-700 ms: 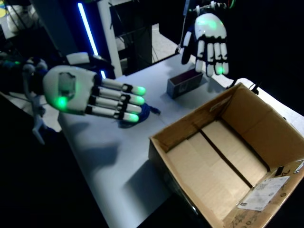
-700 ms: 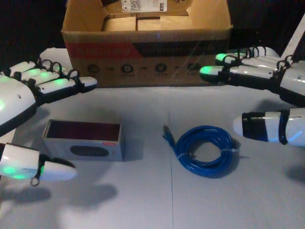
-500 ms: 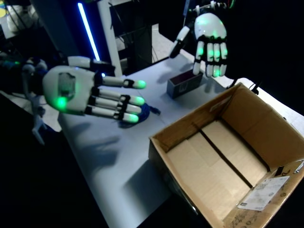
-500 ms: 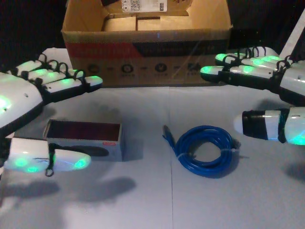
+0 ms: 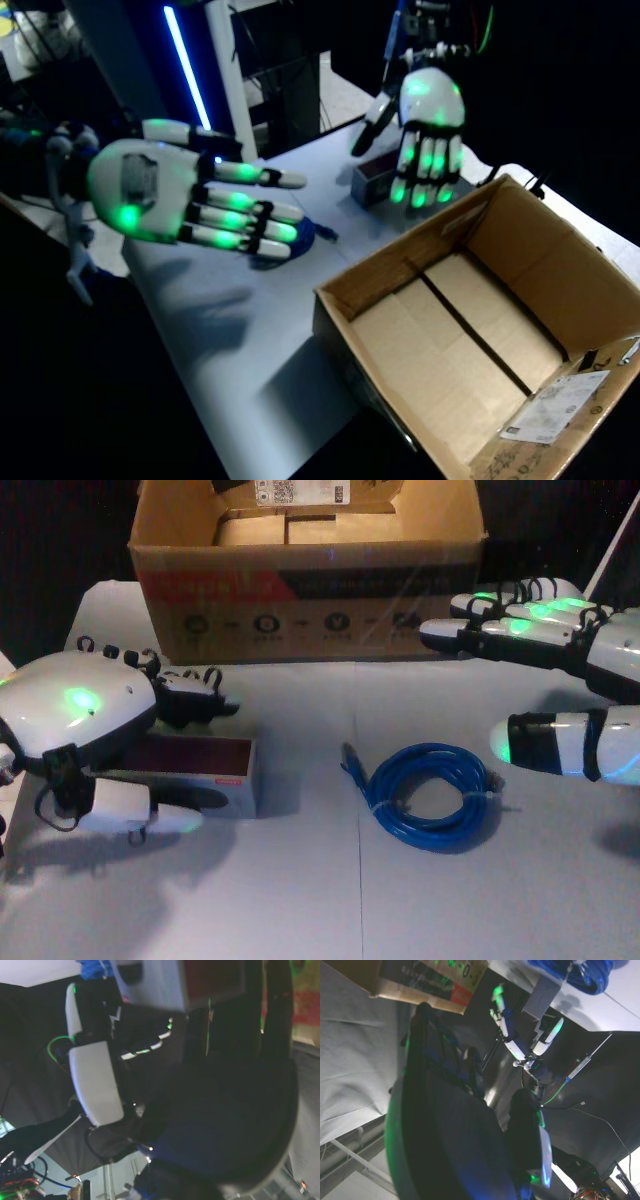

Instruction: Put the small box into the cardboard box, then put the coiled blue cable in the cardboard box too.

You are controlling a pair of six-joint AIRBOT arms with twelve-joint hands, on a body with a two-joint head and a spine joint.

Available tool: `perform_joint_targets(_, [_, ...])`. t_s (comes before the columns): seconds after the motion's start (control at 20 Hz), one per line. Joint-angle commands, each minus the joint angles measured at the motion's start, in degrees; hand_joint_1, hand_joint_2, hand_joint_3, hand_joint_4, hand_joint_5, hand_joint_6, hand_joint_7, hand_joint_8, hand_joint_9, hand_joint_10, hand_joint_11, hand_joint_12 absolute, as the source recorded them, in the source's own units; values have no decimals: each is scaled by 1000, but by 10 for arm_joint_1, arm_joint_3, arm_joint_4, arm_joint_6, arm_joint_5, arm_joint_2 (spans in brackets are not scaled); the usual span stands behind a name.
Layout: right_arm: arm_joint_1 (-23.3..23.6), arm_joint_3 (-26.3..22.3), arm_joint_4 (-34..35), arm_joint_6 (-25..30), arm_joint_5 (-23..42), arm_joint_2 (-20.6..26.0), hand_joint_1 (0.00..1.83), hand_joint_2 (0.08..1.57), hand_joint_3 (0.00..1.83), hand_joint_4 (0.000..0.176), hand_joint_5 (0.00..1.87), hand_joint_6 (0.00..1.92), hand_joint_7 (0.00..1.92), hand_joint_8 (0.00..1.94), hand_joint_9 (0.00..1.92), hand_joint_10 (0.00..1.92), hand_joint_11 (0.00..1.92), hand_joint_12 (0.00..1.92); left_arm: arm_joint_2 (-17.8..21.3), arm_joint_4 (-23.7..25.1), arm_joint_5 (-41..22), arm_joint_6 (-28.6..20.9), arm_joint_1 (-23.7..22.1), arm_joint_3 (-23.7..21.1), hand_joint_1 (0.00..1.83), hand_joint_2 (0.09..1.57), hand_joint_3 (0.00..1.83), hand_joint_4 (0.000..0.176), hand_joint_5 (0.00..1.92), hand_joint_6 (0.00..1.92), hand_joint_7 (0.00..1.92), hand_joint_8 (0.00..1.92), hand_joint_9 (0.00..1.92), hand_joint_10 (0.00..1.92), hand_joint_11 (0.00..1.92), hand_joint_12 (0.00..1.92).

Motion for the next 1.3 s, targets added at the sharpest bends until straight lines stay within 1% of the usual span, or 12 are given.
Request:
perform_joint_targets(0.0, [5, 2, 11, 2, 70, 0, 0, 1338, 4, 176, 72, 2, 0, 0, 0, 0, 0, 0, 5, -3, -69, -1, -6, 0, 1176, 1119, 3, 0, 869, 797, 969, 884, 746, 935, 628, 1355])
perform_joint_targets(0.05, [4, 2, 11, 3, 70, 1, 0, 1336, 3, 176, 70, 1, 0, 0, 0, 0, 0, 0, 10, -5, -76, -1, -6, -3, 1223, 1145, 0, 0, 977, 837, 887, 1279, 854, 1127, 772, 1478])
perform_joint_targets(0.2, [1, 2, 11, 6, 70, 1, 0, 1335, 1, 176, 68, 0, 21, 7, 0, 0, 0, 0, 32, -4, -109, -3, -7, -10, 1338, 1137, 2, 0, 967, 841, 841, 1162, 904, 1297, 821, 1410])
perform_joint_targets(0.4, [1, 2, 11, 6, 70, 0, 0, 1336, 1, 176, 57, 2, 0, 0, 0, 0, 0, 0, 96, 39, -203, -73, -15, -22, 1236, 1099, 0, 0, 1110, 661, 944, 1148, 1041, 773, 864, 1310])
perform_joint_targets(0.5, [1, 2, 11, 6, 70, 0, 0, 1335, 0, 176, 52, 0, 16, 6, 0, 0, 0, 0, 122, 44, -244, -76, -21, -27, 1370, 1120, 1, 0, 1014, 780, 844, 1091, 946, 1260, 811, 1342])
perform_joint_targets(0.7, [1, 2, 12, 6, 68, 0, 0, 1335, 1, 176, 29, 0, 25, 3, 0, 0, 0, 0, 131, 39, -285, -67, -83, -8, 1373, 1118, 1, 0, 895, 1080, 998, 911, 892, 1205, 694, 1104])
perform_joint_targets(0.9, [1, 4, 11, 6, 68, -1, 0, 1345, 3, 176, 33, 1, 20, 0, 0, 0, 0, 0, 55, 44, -180, -56, -232, 74, 1375, 1116, 0, 0, 907, 927, 970, 993, 932, 1222, 707, 1210])
perform_joint_targets(1.05, [1, 9, 11, 6, 69, -7, 0, 1341, 0, 176, 46, 5, 26, 2, 0, 0, 0, 0, -16, 61, -119, -56, -322, 137, 1228, 1107, 1, 0, 1039, 787, 968, 1109, 922, 604, 472, 1379])
perform_joint_targets(1.1, [1, 14, 8, 6, 69, -13, 0, 1338, 0, 176, 41, 2, 22, 0, 0, 0, 0, 0, -38, 57, -109, -56, -334, 157, 1334, 1108, 5, 0, 1041, 804, 990, 1016, 845, 1136, 461, 1366])
perform_joint_targets(1.15, [1, 19, 4, 6, 69, -19, 0, 1343, 1, 176, 40, 1, 21, 1, 0, 0, 0, 0, -58, 55, -92, -56, -345, 174, 1362, 1113, 0, 0, 1031, 804, 962, 1027, 853, 1280, 576, 1388])
perform_joint_targets(1.2, [1, 23, 2, 6, 69, -24, 12, 1345, 1, 176, 41, 1, 22, 1, 0, 0, 0, 0, -84, 49, -75, -56, -352, 198, 1364, 1108, 0, 0, 1038, 769, 971, 1023, 869, 1282, 608, 1397])
perform_joint_targets(1.25, [1, 27, -1, 6, 69, -28, 46, 1346, 0, 176, 34, 2, 19, 0, 0, 0, 0, 0, -111, 35, -61, -56, -352, 223, 1235, 1097, 2, 0, 1075, 716, 970, 1132, 835, 938, 557, 1536])
